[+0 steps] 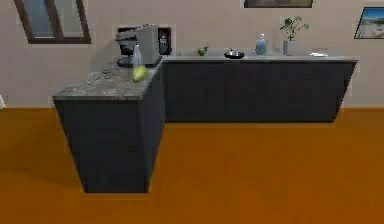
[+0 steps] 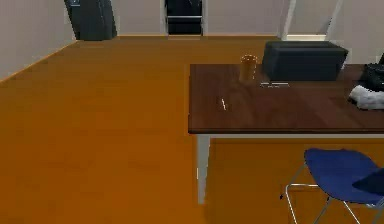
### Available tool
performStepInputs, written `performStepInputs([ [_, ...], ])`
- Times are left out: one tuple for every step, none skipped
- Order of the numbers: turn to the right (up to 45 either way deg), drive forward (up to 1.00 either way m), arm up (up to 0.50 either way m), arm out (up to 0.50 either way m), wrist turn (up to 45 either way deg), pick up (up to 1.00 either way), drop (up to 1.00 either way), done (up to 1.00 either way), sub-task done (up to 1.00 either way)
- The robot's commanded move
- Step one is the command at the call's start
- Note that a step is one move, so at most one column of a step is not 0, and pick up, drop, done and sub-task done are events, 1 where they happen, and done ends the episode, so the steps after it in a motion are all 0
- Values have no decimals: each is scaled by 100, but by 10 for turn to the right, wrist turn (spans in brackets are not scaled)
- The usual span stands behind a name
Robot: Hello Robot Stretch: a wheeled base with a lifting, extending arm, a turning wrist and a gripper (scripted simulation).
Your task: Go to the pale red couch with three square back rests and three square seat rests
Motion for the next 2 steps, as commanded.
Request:
performStepInputs([
  [450,0,0,0,0,0,0,0,0],
  [30,0,0,0,0,0,0,0,0],
])
